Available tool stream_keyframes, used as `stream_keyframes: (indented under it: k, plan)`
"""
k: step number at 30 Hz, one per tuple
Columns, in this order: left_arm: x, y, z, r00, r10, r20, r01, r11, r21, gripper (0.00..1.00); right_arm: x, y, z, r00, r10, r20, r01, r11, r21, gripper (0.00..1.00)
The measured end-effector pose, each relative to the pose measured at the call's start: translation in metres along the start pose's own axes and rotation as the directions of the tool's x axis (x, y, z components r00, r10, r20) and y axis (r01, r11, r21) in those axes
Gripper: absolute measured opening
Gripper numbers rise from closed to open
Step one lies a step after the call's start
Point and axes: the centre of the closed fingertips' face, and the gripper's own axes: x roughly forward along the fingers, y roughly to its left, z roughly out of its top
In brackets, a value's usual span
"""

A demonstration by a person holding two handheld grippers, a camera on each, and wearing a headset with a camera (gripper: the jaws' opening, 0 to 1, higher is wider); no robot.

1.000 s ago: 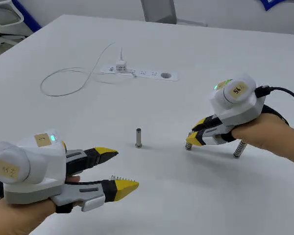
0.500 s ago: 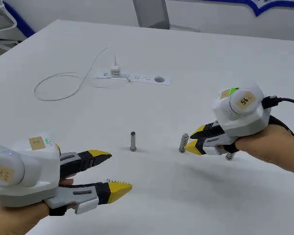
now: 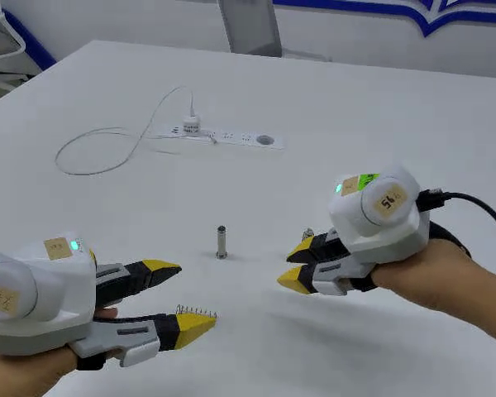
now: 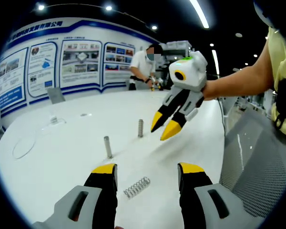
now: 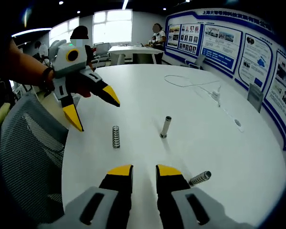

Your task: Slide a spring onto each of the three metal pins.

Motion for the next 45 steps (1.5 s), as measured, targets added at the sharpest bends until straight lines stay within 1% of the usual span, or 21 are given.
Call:
stream_keyframes:
  k: [5,6,10,13,16,18,22,24,26,29,33,36,38,41,44,45]
  plan:
    - [-0.003,0.001,-0.003,1.0,0.006,-0.008,-0.006,1.0,-0.002,0.52,0.02,0.023,0.006,0.9982,0.059,0.005,-0.059,0.998,-0.008,0.2]
    - [-0.004,0.002,-0.004,0.9999,0.008,-0.009,-0.008,1.0,-0.002,0.52,0.025,0.029,0.007,0.9974,0.072,0.002,-0.072,0.997,-0.021,0.2]
    - [-0.006,0.003,-0.006,0.9998,0.013,-0.012,-0.013,1.0,-0.004,0.52,0.039,0.043,0.011,0.9944,0.106,0.0,-0.106,0.994,-0.036,0.2]
    - [-0.006,0.004,-0.007,0.9998,0.015,-0.013,-0.016,1.0,-0.007,0.52,0.05,0.052,0.011,0.9916,0.129,-0.014,-0.129,0.991,-0.047,0.2]
    - [-0.006,0.005,-0.007,0.9998,0.016,-0.015,-0.016,1.0,-0.009,0.52,0.06,0.056,0.01,0.9905,0.136,-0.021,-0.137,0.99,-0.045,0.2]
    - [-0.005,0.005,-0.008,0.9998,0.016,-0.016,-0.016,1.0,-0.008,0.52,0.064,0.056,0.009,0.9911,0.131,-0.021,-0.132,0.99,-0.043,0.2]
    - [-0.006,0.005,-0.009,0.9997,0.015,-0.022,-0.015,1.0,-0.009,0.52,0.07,0.059,0.008,0.9896,0.142,-0.023,-0.143,0.989,-0.029,0.2]
    - [-0.006,0.005,-0.01,0.9996,0.013,-0.026,-0.014,1.0,-0.009,0.52,0.074,0.059,0.007,0.9902,0.138,-0.022,-0.138,0.99,-0.026,0.2]
    - [-0.006,0.006,-0.01,0.9995,0.012,-0.029,-0.012,1.0,-0.008,0.52,0.077,0.06,0.007,0.9898,0.141,-0.021,-0.142,0.99,-0.016,0.19]
    - [-0.006,0.006,-0.01,0.9994,0.011,-0.031,-0.012,1.0,-0.006,0.52,0.081,0.059,0.006,0.9903,0.136,-0.025,-0.137,0.99,-0.022,0.16]
    - [-0.006,0.006,-0.011,0.9994,0.011,-0.033,-0.011,1.0,-0.005,0.52,0.082,0.058,0.006,0.9907,0.134,-0.024,-0.135,0.99,-0.03,0.12]
    - [-0.006,0.006,-0.013,0.9993,0.008,-0.037,-0.008,1.0,-0.005,0.52,0.077,0.058,0.006,0.9903,0.137,-0.023,-0.138,0.989,-0.046,0.12]
    - [-0.005,0.006,-0.015,0.9991,0.005,-0.042,-0.006,1.0,-0.004,0.51,0.073,0.058,0.01,0.99,0.14,-0.015,-0.141,0.989,-0.052,0.12]
    - [-0.002,0.004,-0.021,0.9983,-0.004,-0.058,0.004,1.0,0.009,0.51,0.063,0.058,0.016,0.9886,0.149,-0.024,-0.15,0.985,-0.08,0.12]
    - [0.002,0.002,-0.022,0.9976,-0.014,-0.068,0.016,1.0,0.027,0.5,0.051,0.056,0.022,0.988,0.151,-0.029,-0.154,0.982,-0.108,0.11]
    - [0.003,0.001,-0.022,0.9975,-0.016,-0.069,0.018,0.999,0.031,0.49,0.048,0.056,0.023,0.9877,0.154,-0.031,-0.156,0.982,-0.107,0.11]
